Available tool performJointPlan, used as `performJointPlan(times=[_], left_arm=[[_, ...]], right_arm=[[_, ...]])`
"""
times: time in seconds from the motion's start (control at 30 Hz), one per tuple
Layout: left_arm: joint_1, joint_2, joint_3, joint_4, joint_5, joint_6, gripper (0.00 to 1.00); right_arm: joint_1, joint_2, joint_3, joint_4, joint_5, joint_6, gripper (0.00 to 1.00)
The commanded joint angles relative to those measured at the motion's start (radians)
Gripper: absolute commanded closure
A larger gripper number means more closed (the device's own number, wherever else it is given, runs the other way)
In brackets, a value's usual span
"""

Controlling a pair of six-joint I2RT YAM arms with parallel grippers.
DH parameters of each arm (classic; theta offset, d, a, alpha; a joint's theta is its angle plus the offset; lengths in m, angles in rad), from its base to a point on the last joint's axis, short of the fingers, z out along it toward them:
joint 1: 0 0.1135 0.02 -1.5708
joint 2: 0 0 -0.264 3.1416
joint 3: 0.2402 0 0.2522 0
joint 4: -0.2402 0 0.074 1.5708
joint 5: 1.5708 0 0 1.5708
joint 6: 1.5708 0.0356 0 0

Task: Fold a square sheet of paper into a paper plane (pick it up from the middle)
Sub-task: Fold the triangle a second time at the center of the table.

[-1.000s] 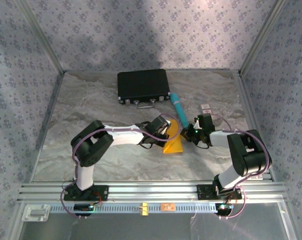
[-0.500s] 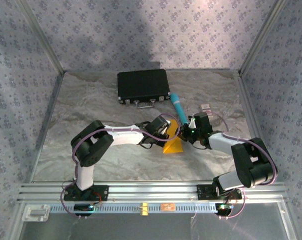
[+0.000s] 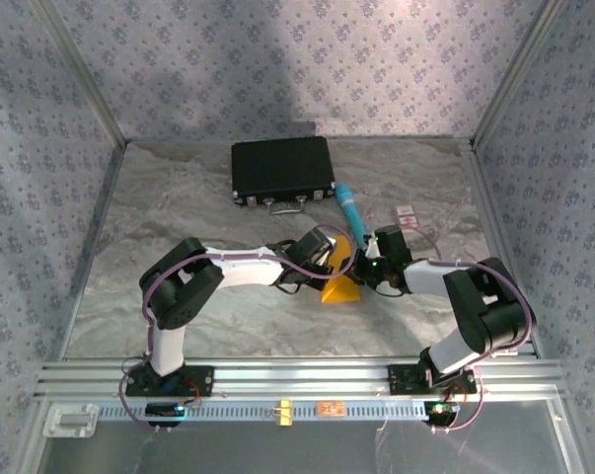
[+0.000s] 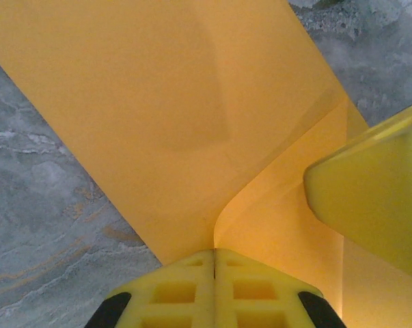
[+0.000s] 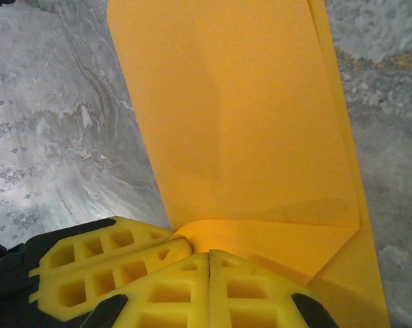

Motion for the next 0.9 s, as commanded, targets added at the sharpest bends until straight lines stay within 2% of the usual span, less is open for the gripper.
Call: performJointPlan(times=[0.0, 0.3, 0.43, 0.47, 0.63, 0.67, 0.8, 0.87], left_arm=[[0.006, 0.026, -0.005, -0.067, 0.01, 0.013, 0.98], [0.006, 0.012, -0.003, -0.067, 0.014, 0.013, 0.97], [0.007, -0.008, 0.021, -0.088, 0.027, 0.006, 0.91], [0.007, -0.017, 0.035, -0.104, 0.024, 0.001, 0.89], [0.017, -0.09, 0.048, -0.14, 0.026, -0.056, 0.63], [0.019, -0.109, 0.045, -0.145, 0.026, -0.074, 0.61], [0.024, -0.162, 0.033, -0.165, 0.045, -0.131, 0.6], [0.021, -0.179, 0.027, -0.155, 0.082, -0.149, 0.65]], right_arm=[[-0.006, 0.033, -0.026, 0.022, -0.015, 0.011, 1.0], [-0.046, 0.051, -0.111, 0.037, 0.001, 0.001, 1.0], [-0.05, 0.056, -0.109, 0.032, -0.001, -0.005, 1.0], [-0.049, 0.055, -0.107, 0.024, 0.003, -0.006, 1.0], [-0.05, 0.055, -0.104, 0.017, 0.009, -0.008, 1.0], [-0.05, 0.056, -0.103, 0.016, 0.011, -0.007, 1.0], [-0.05, 0.051, -0.109, 0.023, 0.016, 0.001, 1.0], [-0.049, 0.047, -0.109, 0.02, 0.019, 0.001, 1.0]])
